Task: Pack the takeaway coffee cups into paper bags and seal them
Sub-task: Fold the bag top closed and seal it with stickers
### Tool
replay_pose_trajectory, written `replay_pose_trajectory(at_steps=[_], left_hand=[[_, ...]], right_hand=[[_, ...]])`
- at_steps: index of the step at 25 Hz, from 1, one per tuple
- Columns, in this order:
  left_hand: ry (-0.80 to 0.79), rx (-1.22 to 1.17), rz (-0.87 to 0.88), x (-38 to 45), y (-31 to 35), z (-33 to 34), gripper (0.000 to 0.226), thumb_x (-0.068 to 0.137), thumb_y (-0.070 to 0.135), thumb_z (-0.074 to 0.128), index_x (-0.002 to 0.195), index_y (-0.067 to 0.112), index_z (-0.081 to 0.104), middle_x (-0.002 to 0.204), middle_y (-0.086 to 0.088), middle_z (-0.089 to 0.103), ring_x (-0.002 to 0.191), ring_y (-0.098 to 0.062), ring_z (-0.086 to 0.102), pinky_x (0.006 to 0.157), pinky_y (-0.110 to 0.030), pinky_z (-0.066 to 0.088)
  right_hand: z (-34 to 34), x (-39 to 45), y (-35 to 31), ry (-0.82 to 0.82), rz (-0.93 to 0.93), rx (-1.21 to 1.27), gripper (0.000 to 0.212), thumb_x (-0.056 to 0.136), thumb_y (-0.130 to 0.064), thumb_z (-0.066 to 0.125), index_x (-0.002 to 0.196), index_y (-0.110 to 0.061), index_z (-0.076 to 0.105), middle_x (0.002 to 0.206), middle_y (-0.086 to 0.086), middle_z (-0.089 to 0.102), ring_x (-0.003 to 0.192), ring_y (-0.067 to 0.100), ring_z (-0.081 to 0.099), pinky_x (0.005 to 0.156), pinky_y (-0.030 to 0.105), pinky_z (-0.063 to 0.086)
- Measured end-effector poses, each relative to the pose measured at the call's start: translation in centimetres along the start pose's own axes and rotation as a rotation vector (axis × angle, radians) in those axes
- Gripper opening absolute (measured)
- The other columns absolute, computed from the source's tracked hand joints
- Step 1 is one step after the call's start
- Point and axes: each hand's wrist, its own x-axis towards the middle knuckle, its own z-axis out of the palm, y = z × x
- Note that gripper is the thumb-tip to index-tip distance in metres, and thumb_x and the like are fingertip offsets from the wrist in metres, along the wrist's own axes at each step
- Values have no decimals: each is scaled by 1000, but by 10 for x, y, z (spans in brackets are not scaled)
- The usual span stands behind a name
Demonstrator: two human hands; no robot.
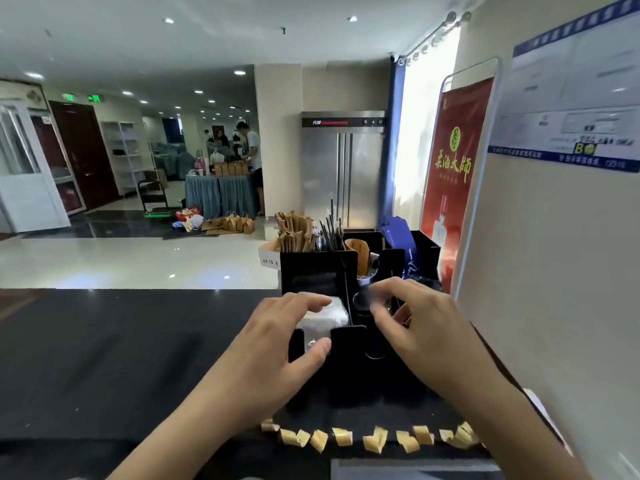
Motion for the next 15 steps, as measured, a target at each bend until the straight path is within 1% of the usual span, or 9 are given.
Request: replay_pose_trajectory(at_steps=[3,6,10,12,15], left_hand=[[19,-21,-4,28,-9,4,46,97,45,59,137,53,38,126,47,37,128,19,29,91,-11,38],[64,-17,-17,56,-23,9,46,97,40,60,139,48,42,118,47,37,123,20,30,88,-5,36],[77,-35,-48,83,-39,16,43,98,37,60,138,46,44,112,49,35,115,27,31,84,-2,37],[71,-46,-54,92,-45,20,43,98,37,60,137,45,45,111,50,34,112,29,32,83,-1,36],[47,-49,-61,98,-52,27,42,97,37,61,136,45,47,110,51,36,111,29,36,82,-2,37]], right_hand=[[15,34,9,32,28,30,16,96,-39,63,110,-36,69,90,-20,67,74,0,63,71,27,54],[35,67,24,42,70,94,13,95,-39,65,106,-34,71,90,-17,70,70,1,63,75,35,56],[58,102,40,63,137,155,13,93,-37,68,104,-31,71,83,-16,70,71,3,64,76,37,58],[70,119,43,69,138,179,15,92,-36,69,106,-30,71,81,-14,68,75,6,64,78,37,57],[85,143,45,77,111,202,25,94,-32,65,118,-28,68,90,-11,67,86,11,63,82,34,54]])
